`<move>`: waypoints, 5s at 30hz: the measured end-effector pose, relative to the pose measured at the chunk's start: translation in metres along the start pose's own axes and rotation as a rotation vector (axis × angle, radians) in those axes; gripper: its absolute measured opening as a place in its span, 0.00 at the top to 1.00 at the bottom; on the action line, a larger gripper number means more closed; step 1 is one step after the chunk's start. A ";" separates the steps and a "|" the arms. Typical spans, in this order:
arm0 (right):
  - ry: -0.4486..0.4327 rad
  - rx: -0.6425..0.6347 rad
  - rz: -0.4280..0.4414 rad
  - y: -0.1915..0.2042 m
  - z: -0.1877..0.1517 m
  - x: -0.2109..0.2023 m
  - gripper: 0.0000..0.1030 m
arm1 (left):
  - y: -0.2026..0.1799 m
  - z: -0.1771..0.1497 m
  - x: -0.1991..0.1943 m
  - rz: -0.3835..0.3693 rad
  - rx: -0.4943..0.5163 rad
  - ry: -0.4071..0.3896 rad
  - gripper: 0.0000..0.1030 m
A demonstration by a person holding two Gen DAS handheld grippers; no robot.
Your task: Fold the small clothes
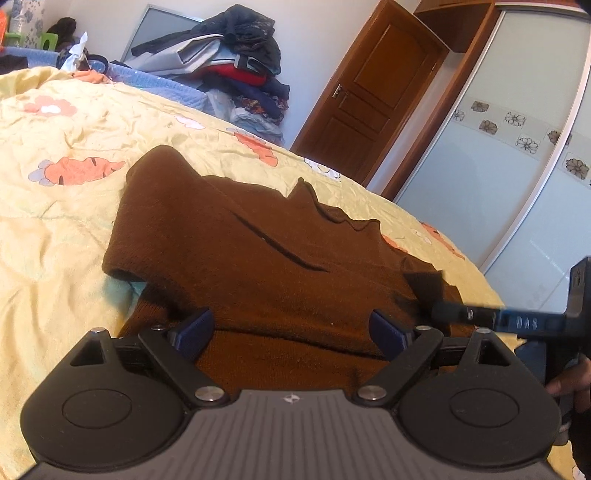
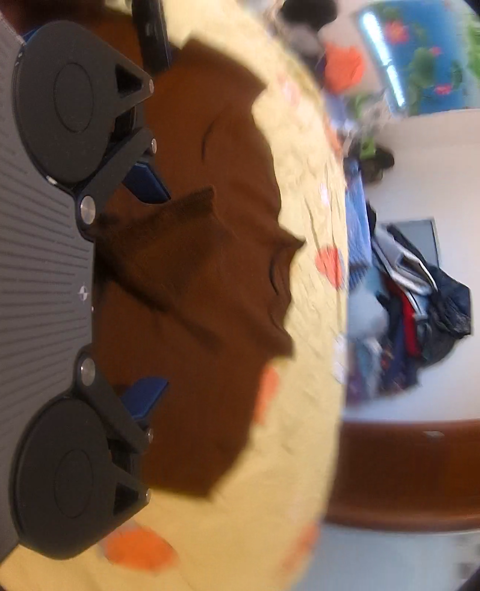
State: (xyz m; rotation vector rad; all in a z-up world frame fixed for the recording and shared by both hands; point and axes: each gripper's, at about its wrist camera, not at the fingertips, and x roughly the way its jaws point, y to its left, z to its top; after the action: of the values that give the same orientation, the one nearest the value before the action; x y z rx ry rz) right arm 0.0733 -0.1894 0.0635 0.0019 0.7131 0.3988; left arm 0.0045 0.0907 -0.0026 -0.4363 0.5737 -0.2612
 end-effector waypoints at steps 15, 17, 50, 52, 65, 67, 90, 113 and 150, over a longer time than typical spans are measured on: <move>0.008 -0.376 -0.084 0.059 -0.003 0.016 0.30 | 0.001 0.001 0.000 -0.011 -0.006 0.001 0.06; 0.038 -0.419 -0.058 0.067 -0.004 0.020 0.36 | 0.001 0.001 0.000 -0.011 -0.006 0.000 0.06; 0.040 0.460 0.259 -0.104 0.030 -0.011 0.87 | -0.004 0.001 0.002 -0.008 0.005 0.006 0.04; -0.029 0.484 0.237 -0.122 0.040 -0.023 0.88 | -0.004 0.001 0.002 -0.008 -0.001 0.004 0.04; 0.060 0.549 0.065 -0.171 0.015 -0.001 0.86 | 0.053 0.059 -0.023 0.094 -0.291 -0.149 0.04; 0.067 0.546 0.034 -0.174 0.015 0.003 0.80 | 0.075 0.073 0.003 0.122 -0.359 -0.044 0.04; -0.015 0.441 -0.080 -0.169 0.012 0.014 0.67 | 0.024 0.082 0.057 0.336 0.231 0.059 0.75; 0.060 0.489 0.083 -0.136 -0.055 -0.069 0.39 | 0.036 0.017 -0.030 0.141 -0.077 0.158 0.67; 0.236 0.720 0.515 -0.066 -0.182 -0.176 0.30 | 0.073 -0.062 -0.153 -0.215 -0.447 0.332 0.20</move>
State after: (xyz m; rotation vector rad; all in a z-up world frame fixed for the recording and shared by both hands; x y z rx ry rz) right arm -0.1395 -0.3377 0.0278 0.8437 1.0608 0.6185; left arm -0.1465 0.1890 -0.0122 -0.8996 0.9171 -0.4176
